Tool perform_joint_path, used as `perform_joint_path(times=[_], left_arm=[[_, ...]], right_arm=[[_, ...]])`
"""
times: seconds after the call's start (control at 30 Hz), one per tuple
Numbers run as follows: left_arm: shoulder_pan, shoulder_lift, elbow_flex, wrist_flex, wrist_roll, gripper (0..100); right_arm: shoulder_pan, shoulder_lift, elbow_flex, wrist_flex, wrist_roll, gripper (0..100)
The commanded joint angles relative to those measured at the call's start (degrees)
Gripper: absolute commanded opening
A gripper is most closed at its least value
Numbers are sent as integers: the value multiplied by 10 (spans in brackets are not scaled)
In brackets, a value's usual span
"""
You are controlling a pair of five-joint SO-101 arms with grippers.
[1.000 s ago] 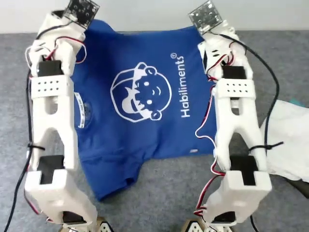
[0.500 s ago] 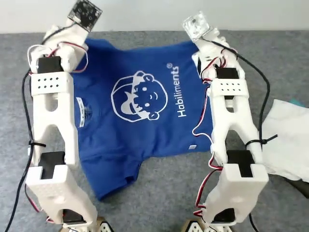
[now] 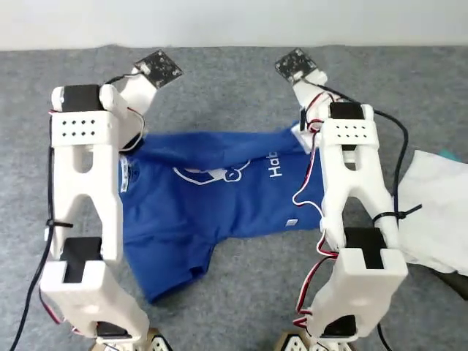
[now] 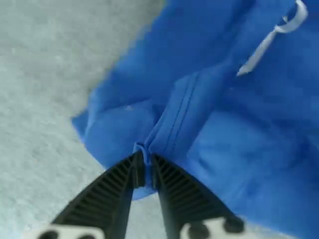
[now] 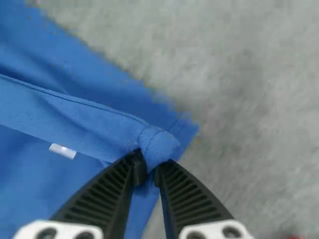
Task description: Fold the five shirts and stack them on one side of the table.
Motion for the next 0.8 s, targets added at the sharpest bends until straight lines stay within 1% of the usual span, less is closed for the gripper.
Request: perform_joint_path(times=[0.0, 0.13, 0.23, 0.37, 0.53, 0.63, 0.7, 0.77], left_arm=[[4, -61, -4, 26, -4, 13], [15, -141, 97, 26, -6, 13], [29, -207, 199, 26, -7, 13], [29, -274, 310, 18, -8, 13], [31, -308, 409, -1, -7, 14], [39, -311, 440, -11, -5, 15], [39, -311, 444, -5, -4, 27], [35, -312, 439, 9, -6, 77]], right_arm=[[16, -58, -7, 58, 4, 10], [33, -67, -7, 124, 7, 10], [46, -67, -4, 166, 42, 10], [57, -66, -4, 213, 67, 10], [73, -62, -4, 218, 85, 11], [75, -62, -4, 218, 92, 15], [78, -62, -4, 222, 92, 61], [85, -67, -4, 231, 91, 158]])
